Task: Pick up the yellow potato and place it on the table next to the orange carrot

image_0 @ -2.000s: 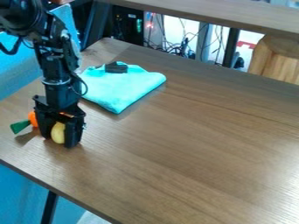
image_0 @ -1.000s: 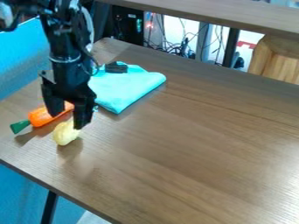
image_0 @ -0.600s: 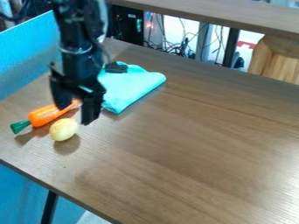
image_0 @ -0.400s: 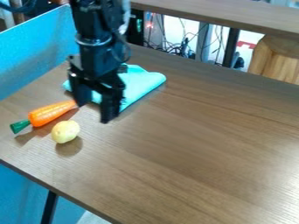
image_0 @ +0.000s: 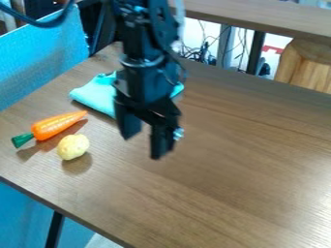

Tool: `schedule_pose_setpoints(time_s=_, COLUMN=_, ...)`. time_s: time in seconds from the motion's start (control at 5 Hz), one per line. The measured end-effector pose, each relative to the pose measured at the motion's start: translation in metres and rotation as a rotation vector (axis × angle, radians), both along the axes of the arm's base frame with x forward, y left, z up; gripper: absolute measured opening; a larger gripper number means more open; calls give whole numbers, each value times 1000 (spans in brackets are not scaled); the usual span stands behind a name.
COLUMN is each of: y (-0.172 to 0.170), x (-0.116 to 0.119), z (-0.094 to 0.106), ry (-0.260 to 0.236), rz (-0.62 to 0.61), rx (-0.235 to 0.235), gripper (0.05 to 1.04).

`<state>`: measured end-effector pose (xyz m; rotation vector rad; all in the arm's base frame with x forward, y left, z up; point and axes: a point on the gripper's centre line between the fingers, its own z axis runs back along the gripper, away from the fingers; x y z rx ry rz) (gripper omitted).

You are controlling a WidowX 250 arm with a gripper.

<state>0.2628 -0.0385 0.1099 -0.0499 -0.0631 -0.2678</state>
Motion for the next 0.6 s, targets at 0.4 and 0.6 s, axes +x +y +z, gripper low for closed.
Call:
schedule_pose_setpoints(time_s=0.4, y=-95, x=-9, z=-40, ry=71, rz=-124, rx=17, gripper=999)
schedule_pose_setpoints(time_s=0.6, y=-117, x=-9, z=-48, ry=67, rz=-180, rx=49, gripper=999)
